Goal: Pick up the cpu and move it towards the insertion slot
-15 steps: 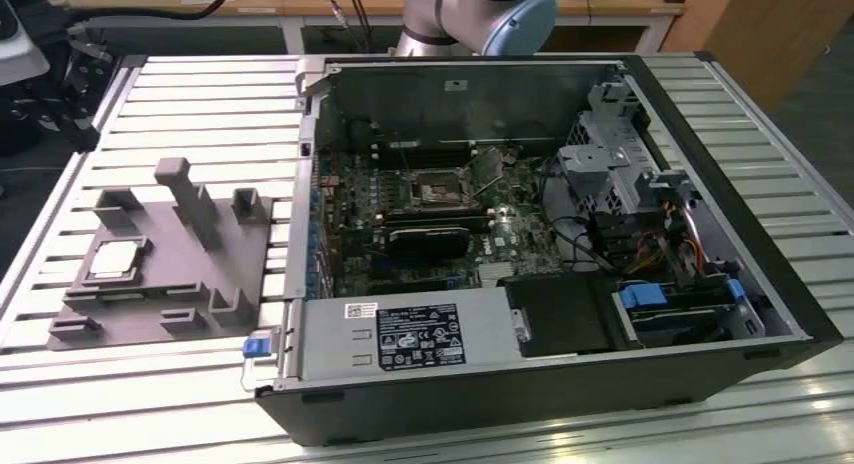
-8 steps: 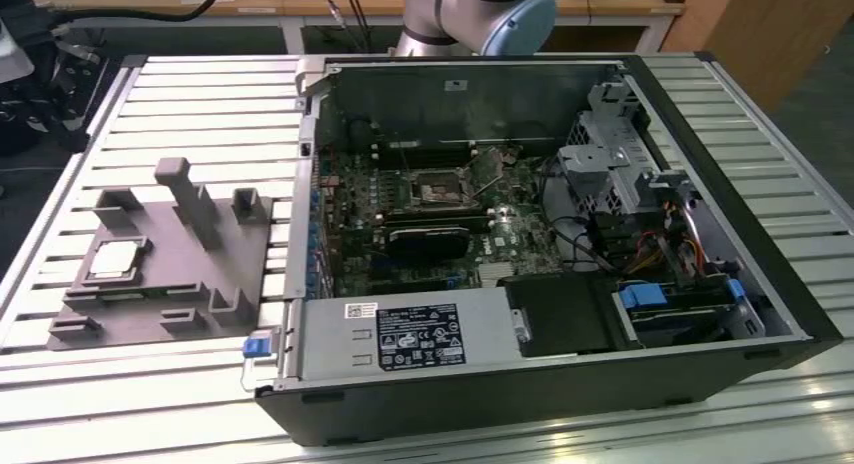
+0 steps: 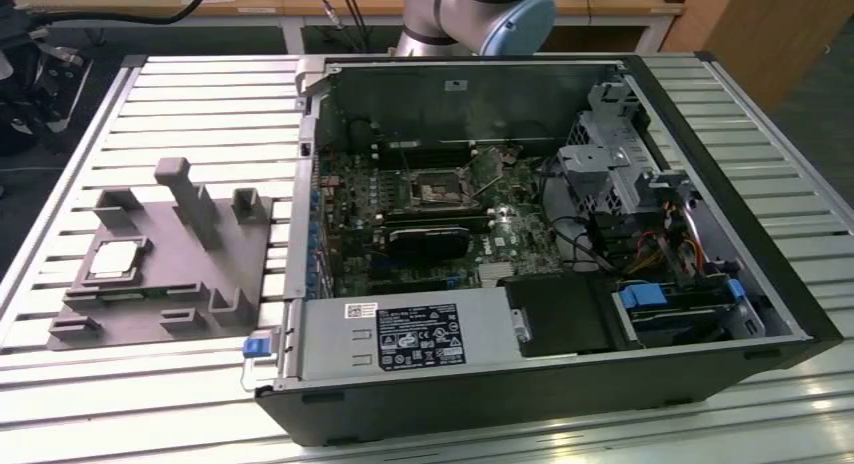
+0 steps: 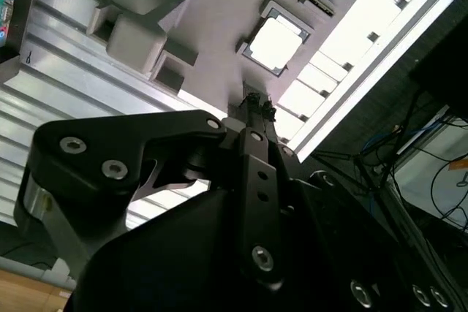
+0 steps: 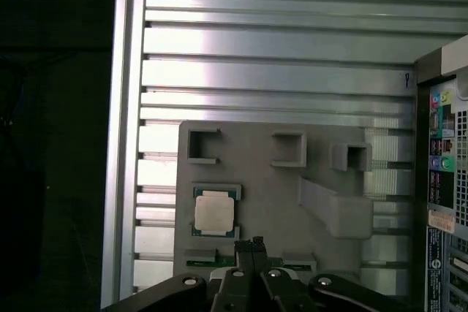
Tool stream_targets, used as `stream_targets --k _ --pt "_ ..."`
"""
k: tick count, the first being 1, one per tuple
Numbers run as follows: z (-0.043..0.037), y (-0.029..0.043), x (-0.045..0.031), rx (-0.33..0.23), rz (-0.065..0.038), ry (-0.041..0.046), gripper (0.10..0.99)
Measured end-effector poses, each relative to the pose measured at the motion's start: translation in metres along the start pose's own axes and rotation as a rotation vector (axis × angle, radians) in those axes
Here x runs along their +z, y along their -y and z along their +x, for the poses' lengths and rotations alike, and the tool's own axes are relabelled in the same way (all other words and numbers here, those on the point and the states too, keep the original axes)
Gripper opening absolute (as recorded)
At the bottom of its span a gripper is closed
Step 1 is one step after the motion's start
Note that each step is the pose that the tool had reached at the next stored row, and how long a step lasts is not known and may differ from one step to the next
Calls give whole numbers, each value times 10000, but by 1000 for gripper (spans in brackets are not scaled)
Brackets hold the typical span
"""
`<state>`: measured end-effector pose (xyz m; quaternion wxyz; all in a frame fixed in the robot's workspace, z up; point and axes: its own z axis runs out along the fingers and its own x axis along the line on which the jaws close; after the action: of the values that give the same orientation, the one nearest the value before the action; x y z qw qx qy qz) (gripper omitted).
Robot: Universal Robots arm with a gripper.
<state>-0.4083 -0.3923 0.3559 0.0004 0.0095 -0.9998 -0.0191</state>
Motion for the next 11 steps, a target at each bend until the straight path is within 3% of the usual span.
stream_targets --k 4,5,6,8,9,11 --pt "22 1 16 -2 0 0 114" --pt "22 1 20 -1 0 0 169" --pt "23 1 24 -1 1 -2 169" --pt "25 1 39 0 0 -1 294" --pt "25 2 47 0 -1 0 294" --pt "27 2 63 0 0 -1 412"
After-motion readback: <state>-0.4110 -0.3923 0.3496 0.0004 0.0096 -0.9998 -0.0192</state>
